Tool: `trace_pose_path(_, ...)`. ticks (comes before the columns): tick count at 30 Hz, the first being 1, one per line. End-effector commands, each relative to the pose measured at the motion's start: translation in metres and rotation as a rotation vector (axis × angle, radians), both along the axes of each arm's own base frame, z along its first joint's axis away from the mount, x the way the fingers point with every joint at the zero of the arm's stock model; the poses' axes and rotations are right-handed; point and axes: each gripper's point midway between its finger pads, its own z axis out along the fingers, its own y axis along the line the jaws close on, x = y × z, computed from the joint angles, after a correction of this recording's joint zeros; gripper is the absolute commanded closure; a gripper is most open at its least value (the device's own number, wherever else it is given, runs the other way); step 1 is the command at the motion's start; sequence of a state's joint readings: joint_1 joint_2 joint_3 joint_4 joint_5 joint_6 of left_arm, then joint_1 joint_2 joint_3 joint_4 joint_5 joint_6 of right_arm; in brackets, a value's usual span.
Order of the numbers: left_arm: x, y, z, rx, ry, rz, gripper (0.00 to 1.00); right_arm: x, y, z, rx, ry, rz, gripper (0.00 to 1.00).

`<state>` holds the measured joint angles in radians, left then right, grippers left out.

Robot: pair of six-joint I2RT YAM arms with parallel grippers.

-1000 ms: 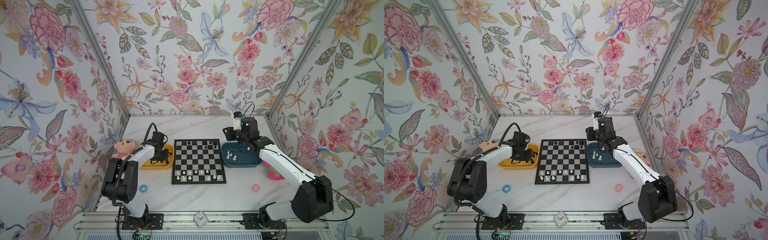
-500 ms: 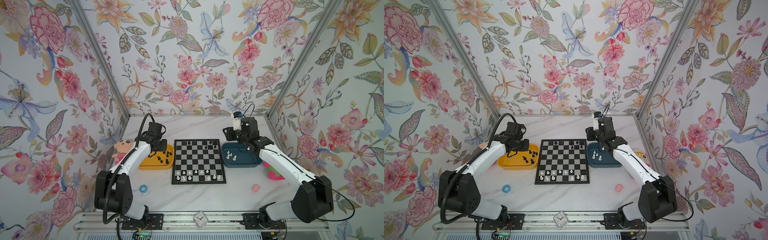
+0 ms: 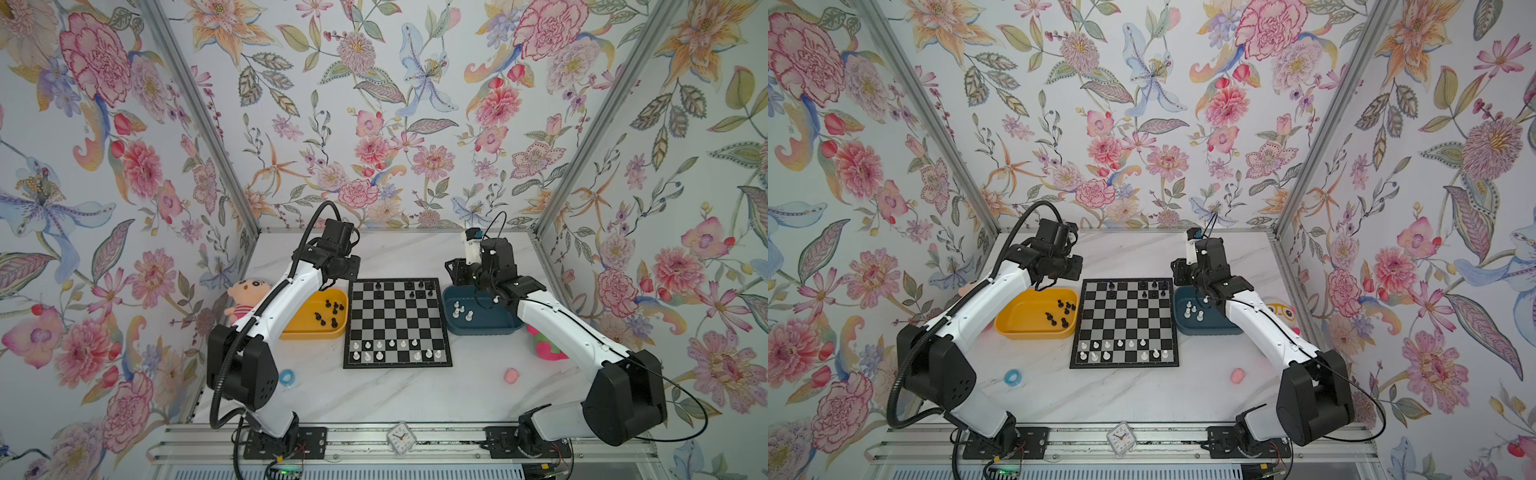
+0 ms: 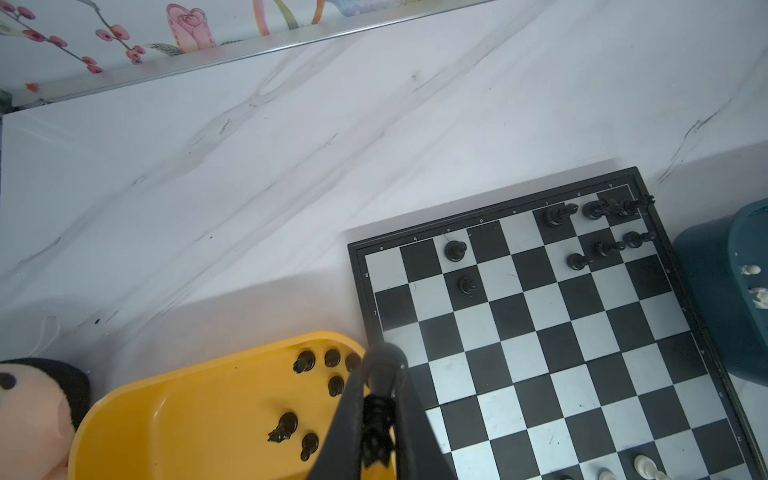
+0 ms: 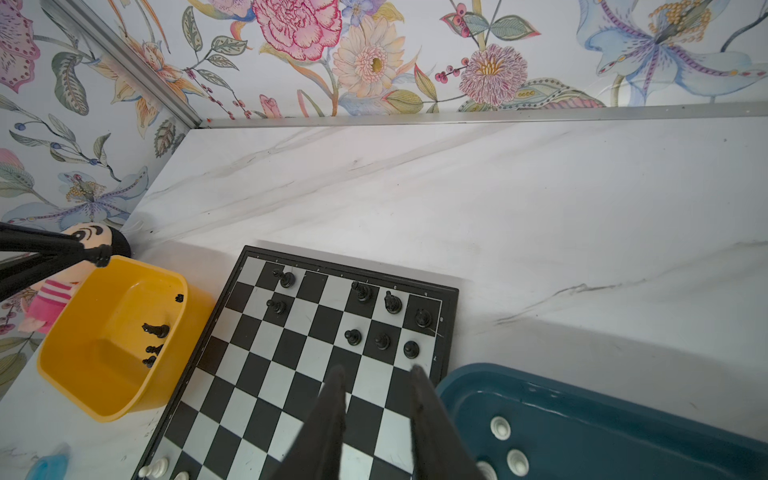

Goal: Set up the chess pieces on the board
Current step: 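Lift the black king and carry it over the board's farthest row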

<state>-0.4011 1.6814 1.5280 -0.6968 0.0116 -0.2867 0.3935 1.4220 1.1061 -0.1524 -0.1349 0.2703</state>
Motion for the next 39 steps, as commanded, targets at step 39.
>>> trace_pose_path(39, 0.041, -0.149, -0.111, 0.077, 0.201, -0.274, 1.0, -0.018, -0.017, -0.009, 0.052, 0.007, -0.017, 0.72)
